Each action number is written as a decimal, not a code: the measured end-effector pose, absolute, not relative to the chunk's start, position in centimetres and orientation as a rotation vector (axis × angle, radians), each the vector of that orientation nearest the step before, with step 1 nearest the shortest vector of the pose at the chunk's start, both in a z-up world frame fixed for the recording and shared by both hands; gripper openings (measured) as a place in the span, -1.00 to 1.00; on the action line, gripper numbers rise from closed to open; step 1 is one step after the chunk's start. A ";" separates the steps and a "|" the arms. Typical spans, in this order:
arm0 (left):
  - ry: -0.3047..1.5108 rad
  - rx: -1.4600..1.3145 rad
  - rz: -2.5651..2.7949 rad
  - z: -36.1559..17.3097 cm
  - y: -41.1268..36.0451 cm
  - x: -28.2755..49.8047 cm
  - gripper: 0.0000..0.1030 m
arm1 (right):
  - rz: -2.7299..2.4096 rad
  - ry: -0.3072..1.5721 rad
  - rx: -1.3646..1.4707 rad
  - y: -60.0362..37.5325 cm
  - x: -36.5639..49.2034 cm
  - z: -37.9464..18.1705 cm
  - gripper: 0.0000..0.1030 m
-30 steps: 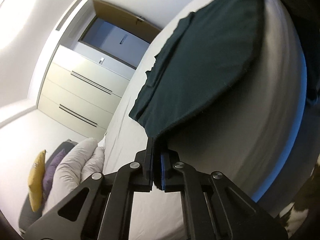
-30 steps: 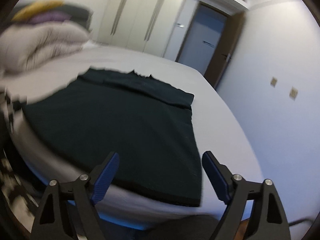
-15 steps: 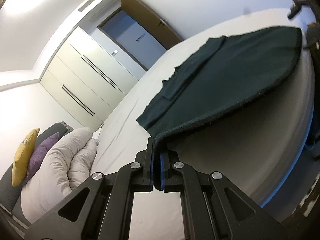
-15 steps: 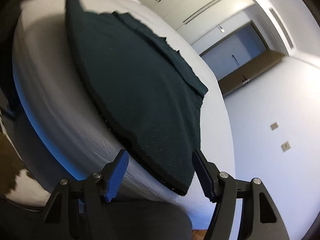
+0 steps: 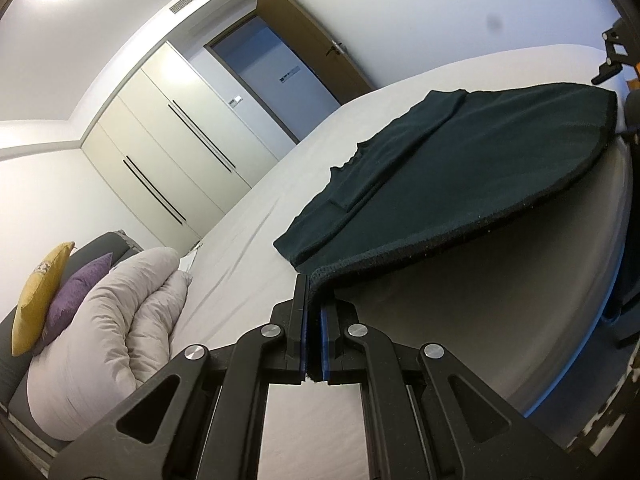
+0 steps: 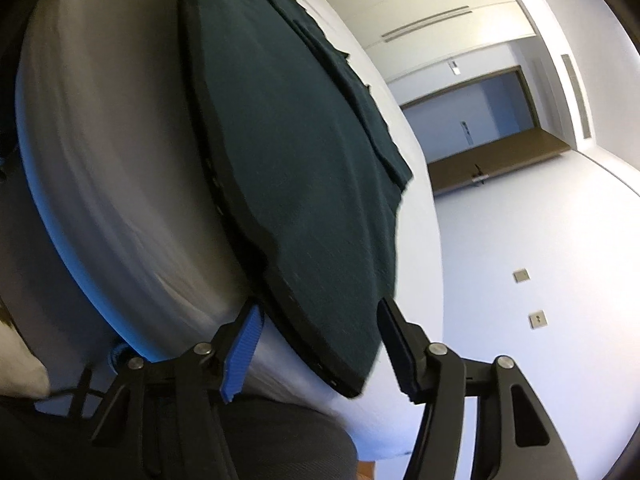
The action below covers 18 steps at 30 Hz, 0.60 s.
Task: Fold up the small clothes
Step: 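Grasp the sweater hem edge with both grippers, then lift the hem with both grippers and fold it toward the collar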
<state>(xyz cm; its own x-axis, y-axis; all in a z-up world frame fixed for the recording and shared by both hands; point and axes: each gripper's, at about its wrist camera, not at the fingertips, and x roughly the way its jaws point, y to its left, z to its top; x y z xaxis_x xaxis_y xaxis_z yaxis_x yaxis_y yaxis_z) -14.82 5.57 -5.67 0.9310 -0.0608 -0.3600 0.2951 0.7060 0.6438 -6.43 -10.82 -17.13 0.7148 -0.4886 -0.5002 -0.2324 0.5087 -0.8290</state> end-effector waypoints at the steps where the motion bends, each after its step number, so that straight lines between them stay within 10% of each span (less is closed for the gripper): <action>1: 0.329 0.763 -0.201 -5.9 5.6 -14.8 -0.93 | -0.193 0.793 -1.062 -11.1 -6.5 -17.1 0.05; 13: 0.356 0.784 -0.196 -7.9 6.2 -15.0 -0.93 | -0.215 0.778 -1.100 -11.5 -5.9 -17.2 -0.87; 18: 0.358 0.752 -0.173 -7.6 6.7 -14.5 -0.93 | -0.239 0.723 -1.025 -11.6 -5.5 -15.3 -0.92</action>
<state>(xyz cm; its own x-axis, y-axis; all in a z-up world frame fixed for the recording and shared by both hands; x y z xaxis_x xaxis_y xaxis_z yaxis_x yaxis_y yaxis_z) -14.45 6.68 -7.60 0.9255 -0.0257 -0.3778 0.2794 0.7198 0.6354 -5.52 -11.61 -15.33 0.7471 -0.5021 -0.4355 -0.1436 0.5178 -0.8434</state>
